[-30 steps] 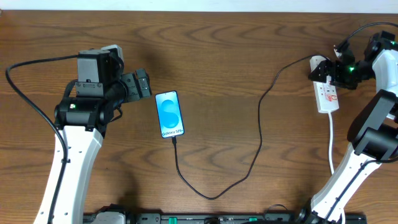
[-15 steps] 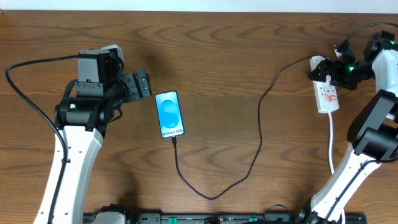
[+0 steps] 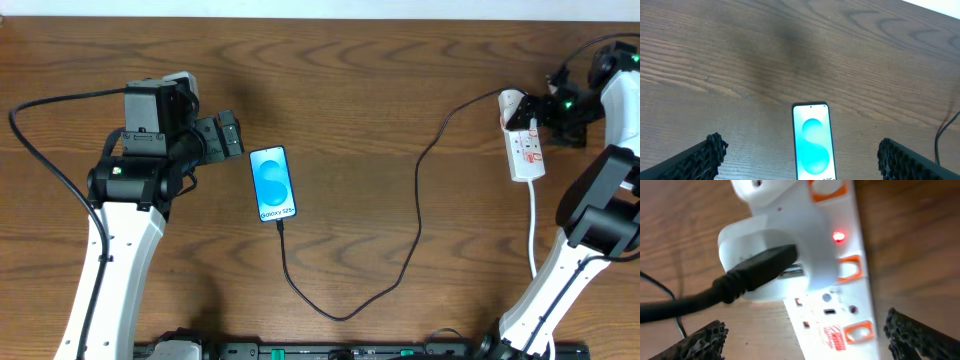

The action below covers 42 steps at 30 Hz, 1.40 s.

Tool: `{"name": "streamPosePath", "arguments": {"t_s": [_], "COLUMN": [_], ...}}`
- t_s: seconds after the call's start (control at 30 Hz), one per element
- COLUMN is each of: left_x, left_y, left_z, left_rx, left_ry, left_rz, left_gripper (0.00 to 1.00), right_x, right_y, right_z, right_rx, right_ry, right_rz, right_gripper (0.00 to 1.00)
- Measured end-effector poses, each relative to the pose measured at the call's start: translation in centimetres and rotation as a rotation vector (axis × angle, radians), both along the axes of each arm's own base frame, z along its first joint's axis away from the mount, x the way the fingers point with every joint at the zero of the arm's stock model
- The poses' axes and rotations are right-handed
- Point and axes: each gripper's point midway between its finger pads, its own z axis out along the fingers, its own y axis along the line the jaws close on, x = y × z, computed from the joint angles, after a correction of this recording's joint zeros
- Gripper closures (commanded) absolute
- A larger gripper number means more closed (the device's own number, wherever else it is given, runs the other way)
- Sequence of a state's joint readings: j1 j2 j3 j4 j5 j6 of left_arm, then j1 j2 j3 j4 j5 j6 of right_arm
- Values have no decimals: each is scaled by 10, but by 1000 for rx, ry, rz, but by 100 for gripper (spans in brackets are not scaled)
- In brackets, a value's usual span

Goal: Plug charger to phone and switch on socket
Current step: 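Lift the right gripper up and away from the power strip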

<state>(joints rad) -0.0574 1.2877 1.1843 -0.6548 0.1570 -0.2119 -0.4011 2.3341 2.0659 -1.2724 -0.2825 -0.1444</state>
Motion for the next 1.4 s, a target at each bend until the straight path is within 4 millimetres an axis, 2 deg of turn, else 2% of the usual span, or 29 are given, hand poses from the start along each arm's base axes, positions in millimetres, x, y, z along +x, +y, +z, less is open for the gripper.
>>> {"name": "streamPosePath", "arguments": {"t_s": [0.13,0.33,0.53,0.83,1.03,1.2,1.4], "left_x": [0,0,0,0,0,0,0], "left_y": [0,0,0,0,0,0,0], "left_z": [0,0,0,0,0,0,0], "left_rx": [0,0,0,0,0,0,0], "left_ry": [0,0,0,0,0,0,0], "left_rz": [0,0,0,0,0,0,0], "left_gripper": [1,1,1,1,1,1,1], "right_x": [1,-4,-4,-4,-8,-17,-32], "right_y": [-8,-16,-18,-19,-16,-12,-6], "right_z": [12,18,28,58,66,97,161], "right_rx": [-39,-79,-88,-101,-103,-116,-157], "right_ry": [11,49,53,38,42,3,-120], "right_rz": [-37,-104,-138,-154,-152,-156,-162], "right_gripper": [1,1,1,1,1,1,1]}}
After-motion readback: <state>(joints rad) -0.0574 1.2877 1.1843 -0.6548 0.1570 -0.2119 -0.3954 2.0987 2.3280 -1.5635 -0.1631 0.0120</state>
